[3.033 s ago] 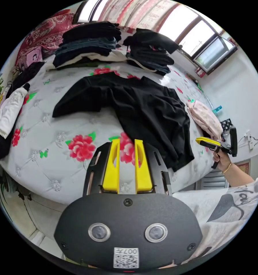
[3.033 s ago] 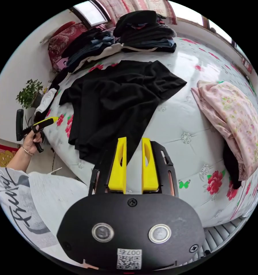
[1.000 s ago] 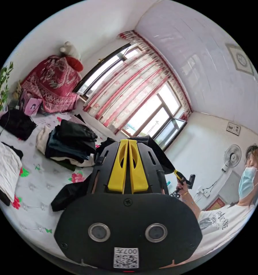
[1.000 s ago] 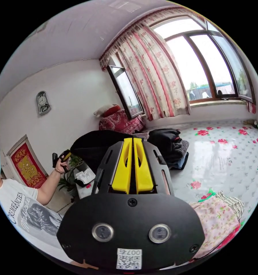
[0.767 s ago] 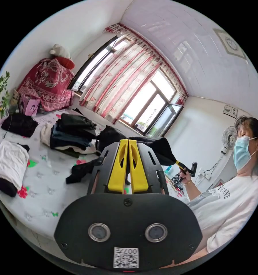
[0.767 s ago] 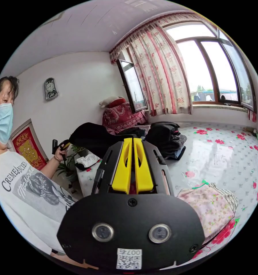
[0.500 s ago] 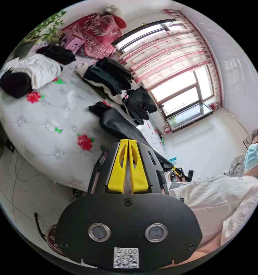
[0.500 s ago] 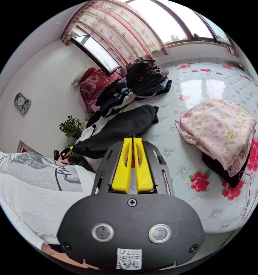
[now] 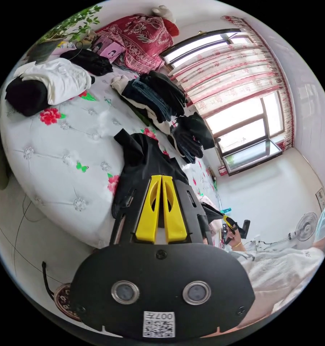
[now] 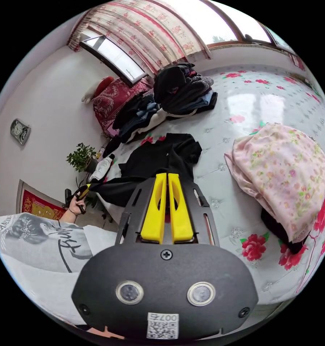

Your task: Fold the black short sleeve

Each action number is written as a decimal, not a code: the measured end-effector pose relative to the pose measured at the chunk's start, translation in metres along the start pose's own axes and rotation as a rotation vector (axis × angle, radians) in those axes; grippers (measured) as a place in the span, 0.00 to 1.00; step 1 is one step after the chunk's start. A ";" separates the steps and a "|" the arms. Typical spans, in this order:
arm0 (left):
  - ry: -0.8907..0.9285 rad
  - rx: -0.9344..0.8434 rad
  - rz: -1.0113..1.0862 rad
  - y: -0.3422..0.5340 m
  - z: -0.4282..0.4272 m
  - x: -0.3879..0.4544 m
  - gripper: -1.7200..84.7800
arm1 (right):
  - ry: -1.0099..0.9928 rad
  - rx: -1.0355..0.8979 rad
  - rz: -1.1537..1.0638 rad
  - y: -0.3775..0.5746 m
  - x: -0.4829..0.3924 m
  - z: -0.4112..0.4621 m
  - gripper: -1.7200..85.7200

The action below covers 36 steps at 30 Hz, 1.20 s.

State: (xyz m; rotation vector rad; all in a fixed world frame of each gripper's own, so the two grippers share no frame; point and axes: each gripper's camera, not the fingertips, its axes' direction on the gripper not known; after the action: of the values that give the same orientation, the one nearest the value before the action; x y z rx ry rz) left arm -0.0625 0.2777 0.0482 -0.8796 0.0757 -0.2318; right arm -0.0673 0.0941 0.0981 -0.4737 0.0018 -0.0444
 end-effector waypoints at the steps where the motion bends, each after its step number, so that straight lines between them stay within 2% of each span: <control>1: -0.017 0.004 0.001 -0.009 0.009 0.001 0.01 | 0.009 0.016 0.009 -0.024 0.000 0.013 0.02; 3: -0.069 0.023 -0.023 -0.042 0.040 0.002 0.02 | 0.022 0.043 0.043 -0.058 0.005 0.034 0.03; 5: -0.105 0.036 -0.062 -0.057 0.055 -0.002 0.04 | 0.102 -0.008 0.119 -0.087 0.019 0.065 0.03; 8: -0.156 0.020 -0.070 -0.063 0.064 -0.006 0.07 | 0.122 -0.055 0.138 -0.088 0.029 0.085 0.04; 19: -0.309 -0.318 0.000 -0.005 0.127 -0.021 0.10 | 0.120 -0.269 0.228 -0.021 0.057 0.161 0.04; 22: -0.434 -0.407 0.063 -0.007 0.149 -0.014 0.04 | 0.148 -0.365 0.197 -0.019 0.048 0.184 0.03; 25: -0.369 -0.440 0.048 -0.024 0.154 -0.016 0.01 | 0.188 -0.412 0.125 -0.031 0.038 0.188 0.02; 30: -0.110 -0.293 0.155 -0.102 0.131 0.026 0.01 | 0.005 -0.227 0.109 -0.101 0.028 0.139 0.02; 32: -0.057 -0.234 0.202 -0.140 0.122 0.048 0.01 | -0.054 -0.152 0.057 -0.149 0.011 0.114 0.02; 36: 0.079 -0.097 0.325 -0.222 0.078 0.118 0.01 | -0.077 -0.014 -0.079 -0.215 -0.037 0.059 0.02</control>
State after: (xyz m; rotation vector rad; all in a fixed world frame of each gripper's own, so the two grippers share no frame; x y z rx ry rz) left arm 0.0273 0.1730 0.2724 -0.9409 0.3029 0.0412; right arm -0.1123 -0.0682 0.2483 -0.4888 -0.0918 -0.1038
